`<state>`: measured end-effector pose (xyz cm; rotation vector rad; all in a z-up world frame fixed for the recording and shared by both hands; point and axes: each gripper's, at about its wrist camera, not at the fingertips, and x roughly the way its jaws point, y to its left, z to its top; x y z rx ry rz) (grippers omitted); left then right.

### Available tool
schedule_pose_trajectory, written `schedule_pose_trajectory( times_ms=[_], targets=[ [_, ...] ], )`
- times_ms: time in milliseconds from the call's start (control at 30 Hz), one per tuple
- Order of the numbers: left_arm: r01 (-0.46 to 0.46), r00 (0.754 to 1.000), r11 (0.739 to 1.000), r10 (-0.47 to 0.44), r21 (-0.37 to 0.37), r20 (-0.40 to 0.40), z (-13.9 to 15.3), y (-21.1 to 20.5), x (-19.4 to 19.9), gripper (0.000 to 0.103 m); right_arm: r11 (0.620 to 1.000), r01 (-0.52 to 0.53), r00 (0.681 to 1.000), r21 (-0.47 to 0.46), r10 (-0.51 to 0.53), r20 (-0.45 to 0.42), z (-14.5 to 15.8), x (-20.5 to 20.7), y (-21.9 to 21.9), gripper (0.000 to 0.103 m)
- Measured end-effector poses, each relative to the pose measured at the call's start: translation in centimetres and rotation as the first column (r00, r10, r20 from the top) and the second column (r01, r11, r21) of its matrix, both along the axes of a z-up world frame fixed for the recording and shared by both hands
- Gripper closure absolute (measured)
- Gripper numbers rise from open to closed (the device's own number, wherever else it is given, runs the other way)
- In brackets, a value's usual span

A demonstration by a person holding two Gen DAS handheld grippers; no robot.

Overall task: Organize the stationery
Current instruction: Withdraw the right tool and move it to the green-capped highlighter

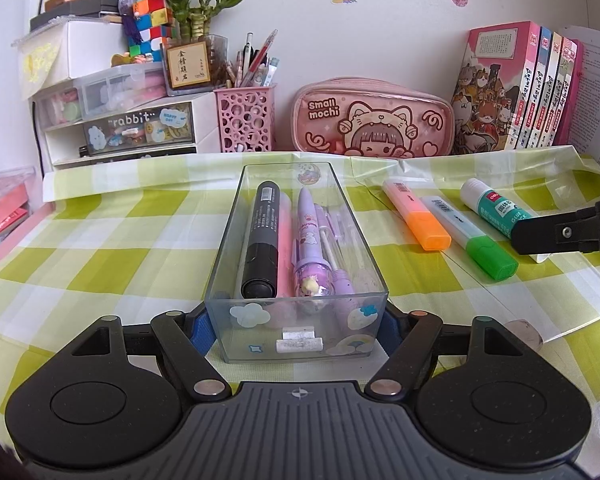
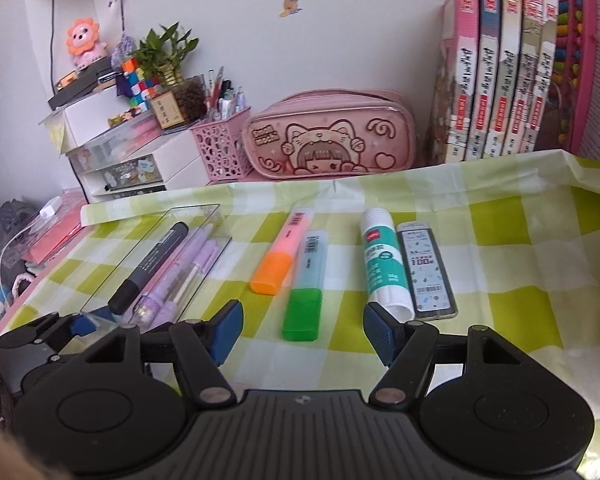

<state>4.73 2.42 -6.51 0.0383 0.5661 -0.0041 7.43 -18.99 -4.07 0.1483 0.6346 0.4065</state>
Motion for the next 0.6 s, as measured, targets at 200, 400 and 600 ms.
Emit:
schedule_pose_trajectory(
  times_ms=[200, 400, 600],
  targets=[
    [0.002, 1.0, 1.0, -0.002, -0.002, 0.0, 0.0, 0.0, 0.0, 0.029, 0.999, -0.007, 1.0, -0.044, 0.006, -0.028, -1.4, 2.1, 2.0, 0.049],
    [0.003, 1.0, 1.0, -0.003, -0.002, -0.002, 0.0, 0.1, 0.0, 0.029, 0.997, 0.02, 0.999, -0.08, -0.022, -0.027, -2.4, 2.8, 2.5, 0.069],
    [0.003, 1.0, 1.0, -0.003, -0.002, -0.002, 0.0, 0.1, 0.0, 0.029, 0.994, 0.04, 0.996, -0.105, -0.048, -0.08, -1.7, 1.7, 2.0, 0.075]
  ],
)
